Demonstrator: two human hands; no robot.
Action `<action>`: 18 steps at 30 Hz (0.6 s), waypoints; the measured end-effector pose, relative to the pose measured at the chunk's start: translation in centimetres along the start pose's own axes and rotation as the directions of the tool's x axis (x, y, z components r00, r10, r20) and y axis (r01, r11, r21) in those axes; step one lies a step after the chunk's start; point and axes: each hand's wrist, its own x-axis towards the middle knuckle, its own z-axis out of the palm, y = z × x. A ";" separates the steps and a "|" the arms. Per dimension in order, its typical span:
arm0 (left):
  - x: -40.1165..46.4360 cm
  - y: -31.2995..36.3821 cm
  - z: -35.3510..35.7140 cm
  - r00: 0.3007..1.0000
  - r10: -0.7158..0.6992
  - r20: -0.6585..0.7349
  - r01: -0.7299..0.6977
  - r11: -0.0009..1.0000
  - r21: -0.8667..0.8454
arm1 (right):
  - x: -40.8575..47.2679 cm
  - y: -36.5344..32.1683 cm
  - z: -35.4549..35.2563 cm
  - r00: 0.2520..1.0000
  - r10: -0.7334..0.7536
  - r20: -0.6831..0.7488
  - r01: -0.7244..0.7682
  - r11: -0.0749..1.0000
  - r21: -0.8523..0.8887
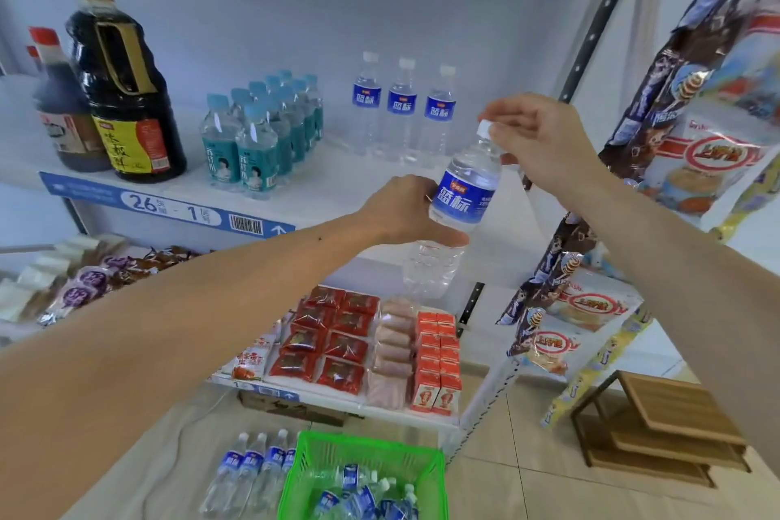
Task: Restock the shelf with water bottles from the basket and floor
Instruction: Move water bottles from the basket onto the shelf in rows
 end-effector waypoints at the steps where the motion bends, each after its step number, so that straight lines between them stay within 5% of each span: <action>1: 1.0 -0.3 -0.5 1.000 0.002 -0.008 -0.002 1.000 -0.001 | 0.9 -0.2 0.1 1.000 -0.003 -0.018 0.002 1.000 -0.005; 18: 16.8 -6.5 -0.9 0.989 -0.043 -0.141 0.057 0.993 0.100 | 15.9 5.8 5.1 0.913 0.149 -0.381 -0.204 0.973 -0.109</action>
